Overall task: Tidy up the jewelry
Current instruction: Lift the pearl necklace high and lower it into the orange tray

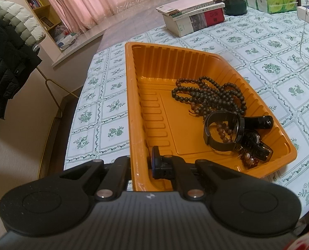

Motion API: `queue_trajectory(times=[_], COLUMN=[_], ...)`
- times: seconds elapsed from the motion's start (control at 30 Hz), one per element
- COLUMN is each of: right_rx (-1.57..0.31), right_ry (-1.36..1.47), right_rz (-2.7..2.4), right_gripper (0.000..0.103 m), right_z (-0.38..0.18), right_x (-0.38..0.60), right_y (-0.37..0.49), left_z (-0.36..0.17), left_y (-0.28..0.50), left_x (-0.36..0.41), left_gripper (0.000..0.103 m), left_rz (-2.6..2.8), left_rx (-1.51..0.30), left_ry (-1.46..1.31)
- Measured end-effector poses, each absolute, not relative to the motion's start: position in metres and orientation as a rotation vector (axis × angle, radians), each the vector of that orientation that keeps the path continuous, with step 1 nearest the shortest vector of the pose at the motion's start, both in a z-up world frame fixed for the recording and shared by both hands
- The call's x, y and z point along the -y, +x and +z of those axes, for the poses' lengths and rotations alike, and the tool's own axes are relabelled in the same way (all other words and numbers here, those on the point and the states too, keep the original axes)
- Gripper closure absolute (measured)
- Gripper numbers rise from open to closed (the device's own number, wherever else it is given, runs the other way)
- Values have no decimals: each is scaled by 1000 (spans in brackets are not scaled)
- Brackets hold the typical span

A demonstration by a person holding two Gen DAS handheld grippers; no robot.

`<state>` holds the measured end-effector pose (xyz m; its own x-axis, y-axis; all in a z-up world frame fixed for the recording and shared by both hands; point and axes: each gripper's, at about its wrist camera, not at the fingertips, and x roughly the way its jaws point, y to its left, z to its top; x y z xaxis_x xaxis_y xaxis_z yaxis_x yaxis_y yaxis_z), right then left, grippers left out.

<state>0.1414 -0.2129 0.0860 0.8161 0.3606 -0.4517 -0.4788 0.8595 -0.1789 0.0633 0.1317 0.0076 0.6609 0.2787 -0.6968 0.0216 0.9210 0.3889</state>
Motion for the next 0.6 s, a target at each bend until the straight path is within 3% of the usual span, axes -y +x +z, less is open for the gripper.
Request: queue_trajectory(times=[0.6], right_rx=[-270], right_ry=[-305], right_rz=[744], right_gripper=[101], right_z=[159], right_x=[119], right_y=[120], left_z=[10], left_y=[63], left_x=[-130], left_gripper=[99], left_rz=[137], left_rx=[-839], left_ry=[384])
